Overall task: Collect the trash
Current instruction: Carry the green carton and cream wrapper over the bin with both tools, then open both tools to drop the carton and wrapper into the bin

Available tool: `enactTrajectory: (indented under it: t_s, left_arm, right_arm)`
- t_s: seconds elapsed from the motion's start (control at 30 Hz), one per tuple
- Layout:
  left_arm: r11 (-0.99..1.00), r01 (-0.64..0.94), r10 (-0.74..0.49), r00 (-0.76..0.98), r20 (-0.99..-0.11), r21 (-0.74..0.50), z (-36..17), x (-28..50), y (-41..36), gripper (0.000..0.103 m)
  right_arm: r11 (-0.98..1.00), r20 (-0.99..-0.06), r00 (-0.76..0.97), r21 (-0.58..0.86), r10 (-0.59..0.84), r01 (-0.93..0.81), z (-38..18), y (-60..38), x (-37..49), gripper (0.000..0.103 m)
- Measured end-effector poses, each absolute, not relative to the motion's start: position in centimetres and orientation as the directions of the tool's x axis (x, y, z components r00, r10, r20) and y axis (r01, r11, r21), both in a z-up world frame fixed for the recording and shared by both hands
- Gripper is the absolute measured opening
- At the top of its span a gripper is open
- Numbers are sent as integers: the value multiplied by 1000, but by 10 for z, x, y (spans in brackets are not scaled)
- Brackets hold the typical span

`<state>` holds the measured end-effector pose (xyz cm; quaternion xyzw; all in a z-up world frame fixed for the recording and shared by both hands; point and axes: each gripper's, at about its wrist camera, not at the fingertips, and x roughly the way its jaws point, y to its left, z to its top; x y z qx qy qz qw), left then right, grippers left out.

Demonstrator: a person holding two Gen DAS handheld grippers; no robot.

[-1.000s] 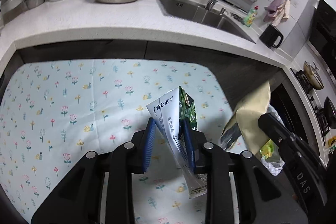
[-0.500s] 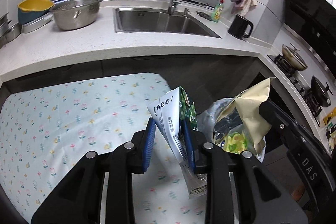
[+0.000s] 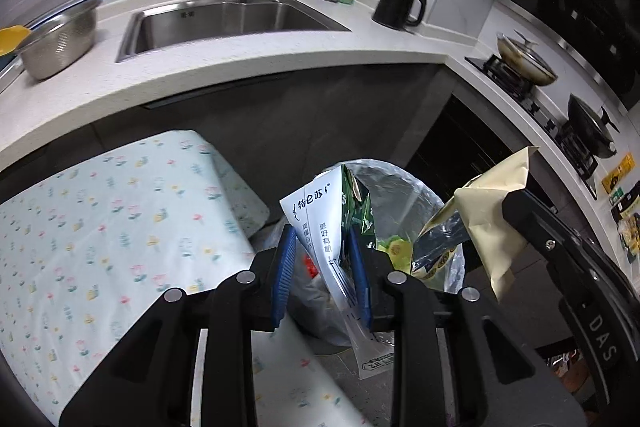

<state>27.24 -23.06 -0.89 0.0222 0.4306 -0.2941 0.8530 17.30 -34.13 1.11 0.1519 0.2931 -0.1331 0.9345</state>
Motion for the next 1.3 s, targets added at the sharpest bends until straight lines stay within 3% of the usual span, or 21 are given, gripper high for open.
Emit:
enactTrajectory:
  t_s: [0.37,0.5,0.67,0.8,0.87,1.0,1.17,1.3]
  left_arm:
    - [793,562,-506,389,-770,-236,-44,281,-289,28]
    - [808,540,-498,409,-765,-236,-44,285,-283,48]
    - [829,520,-471,449,-760,-206,-41,287,-266,54]
    - [846,499,-449,481,-753,-186,-37,288,-252,57]
    - [853,492,-436,494,-752,-171,-35,288,-246,57]
    - [861,485,-423,512,-748,-155,-31,285,-233,59]
    - [871,475,-404,542,-737,-128,-25,277,-219,68]
    - [876,470,-391,560,-731,-109,-18,268,-209,69]
  right_arm:
    - [890,-636,745,200,-200,409,-22,-385,178,1]
    - [891,-644,741,205,-190,406,-30,-387,183,1]
    - [902,-650,745,216,-152,373,-34,-376,197,2]
    - [912,-645,749,202,-151,357,-31,-362,206,12]
    - [914,-637,756,202,-150,352,-28,-357,207,24]
    - [914,-630,761,204,-152,351,-22,-350,205,27]
    - [916,-622,767,197,-160,351,-13,-341,197,38]
    - [920,-619,768,186,-164,346,-6,-332,189,48]
